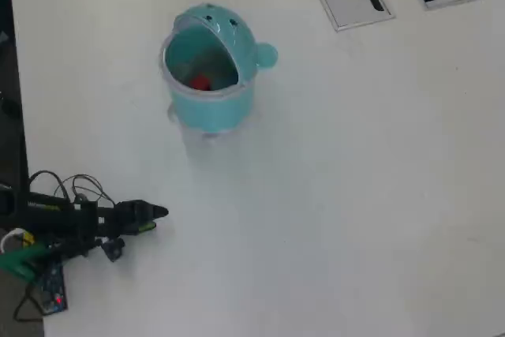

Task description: Grasp RGB lego blocks and put them in the bin one by one.

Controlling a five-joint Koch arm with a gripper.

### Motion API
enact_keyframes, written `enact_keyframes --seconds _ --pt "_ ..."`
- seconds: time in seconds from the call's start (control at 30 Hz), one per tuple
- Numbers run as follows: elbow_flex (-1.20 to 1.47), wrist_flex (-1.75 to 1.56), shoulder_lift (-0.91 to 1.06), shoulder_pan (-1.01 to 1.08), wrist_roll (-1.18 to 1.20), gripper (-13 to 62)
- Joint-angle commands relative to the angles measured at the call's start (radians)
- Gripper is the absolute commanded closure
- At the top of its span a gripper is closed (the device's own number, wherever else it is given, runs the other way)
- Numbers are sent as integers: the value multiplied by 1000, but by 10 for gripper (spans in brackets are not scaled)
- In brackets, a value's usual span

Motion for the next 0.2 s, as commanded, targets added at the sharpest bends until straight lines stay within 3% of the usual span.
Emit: enact_keyframes --seconds 0.0,0.17 --pt "72 94 67 0 -2 148" --pt "72 94 67 0 -2 148"
